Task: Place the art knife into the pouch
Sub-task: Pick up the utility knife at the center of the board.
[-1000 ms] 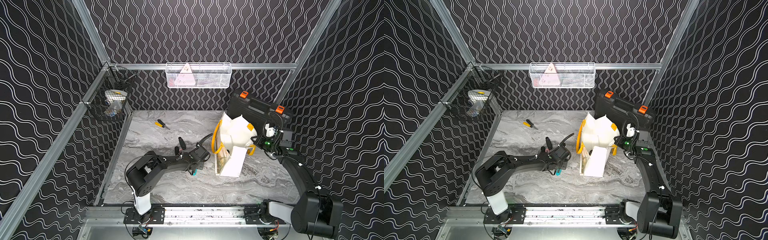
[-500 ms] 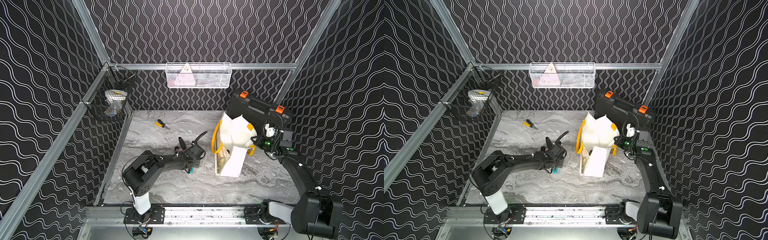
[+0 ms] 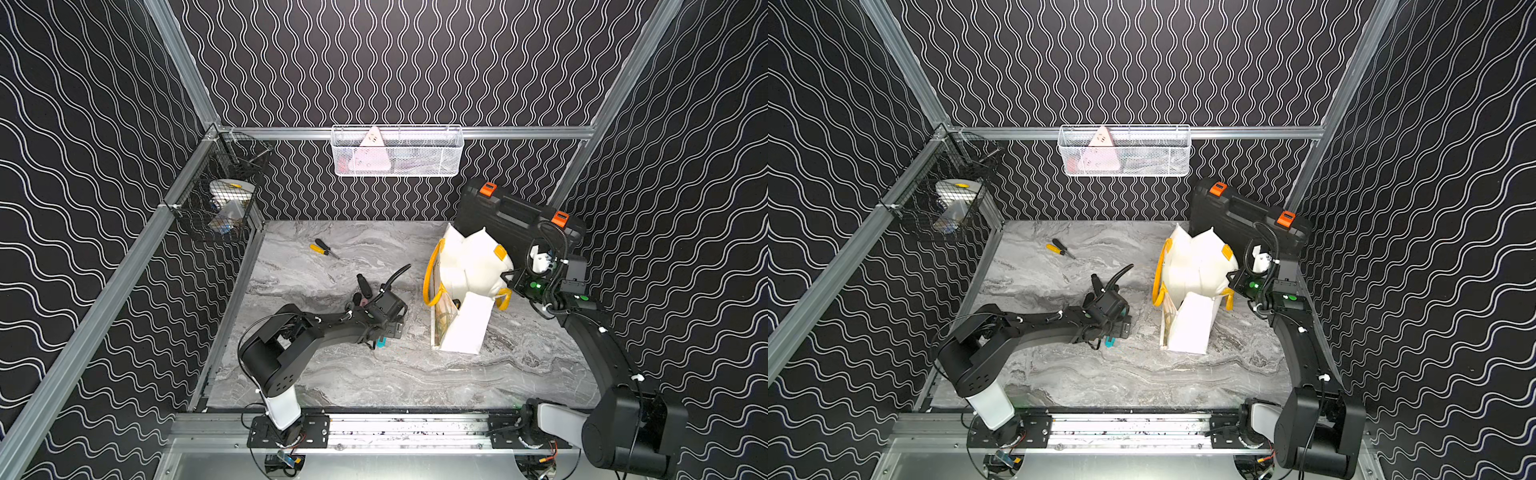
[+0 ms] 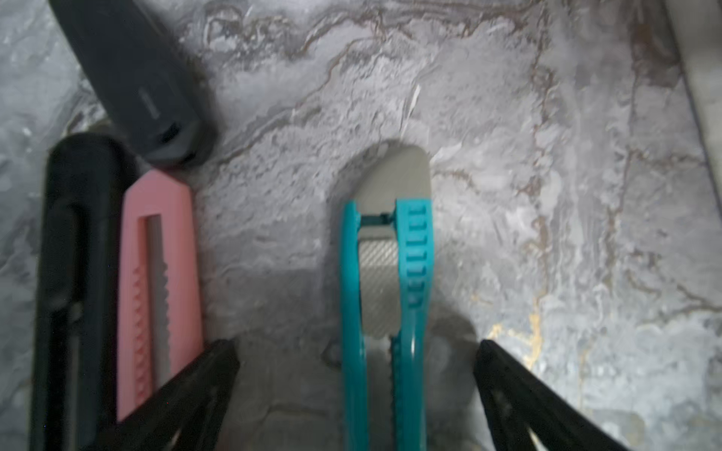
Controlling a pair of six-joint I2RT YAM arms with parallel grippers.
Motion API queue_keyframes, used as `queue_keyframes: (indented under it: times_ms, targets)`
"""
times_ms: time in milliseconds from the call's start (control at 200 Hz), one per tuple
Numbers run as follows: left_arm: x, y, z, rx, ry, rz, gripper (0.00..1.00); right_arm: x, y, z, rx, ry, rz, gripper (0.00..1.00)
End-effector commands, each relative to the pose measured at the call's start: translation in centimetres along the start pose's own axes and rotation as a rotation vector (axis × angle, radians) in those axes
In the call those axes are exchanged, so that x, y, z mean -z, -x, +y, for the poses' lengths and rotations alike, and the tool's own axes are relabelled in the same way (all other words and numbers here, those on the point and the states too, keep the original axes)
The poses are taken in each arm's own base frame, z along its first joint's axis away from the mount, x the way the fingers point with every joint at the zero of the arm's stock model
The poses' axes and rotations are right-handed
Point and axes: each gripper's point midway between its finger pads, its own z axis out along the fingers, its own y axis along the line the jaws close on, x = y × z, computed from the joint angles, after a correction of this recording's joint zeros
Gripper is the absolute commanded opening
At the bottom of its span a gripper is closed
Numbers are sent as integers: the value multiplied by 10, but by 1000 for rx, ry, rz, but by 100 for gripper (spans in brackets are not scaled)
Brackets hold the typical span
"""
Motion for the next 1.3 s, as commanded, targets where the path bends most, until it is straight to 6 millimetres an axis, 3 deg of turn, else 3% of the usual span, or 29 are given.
queue_keyframes:
  times_ms: [0,355,510,565,640,785,981,1126,1291]
  targets:
    - [1,-66,17,-44,32,270,98,2,8,10,19,37,-30,0]
    - [-11,-95,13,-58,14,321,98,3,8,10,25,38,-36,0]
    - [-3,-96,14,-80,61,269,81,5,7,11,28,40,-37,0]
    - [-2,-95,12,-74,61,264,69,4,6,10,28,36,-37,0]
    - [-4,-100,6,-69,47,278,61,4,5,8,28,29,-35,0]
    - [-7,-109,8,-55,53,281,59,5,5,9,32,22,-34,0]
    - [-6,-115,9,-46,38,288,47,3,3,8,36,16,-29,0]
    - [-5,-113,7,-54,33,291,38,3,3,7,39,10,-29,0]
    - [2,-100,9,-90,62,276,38,2,2,8,41,11,-25,0]
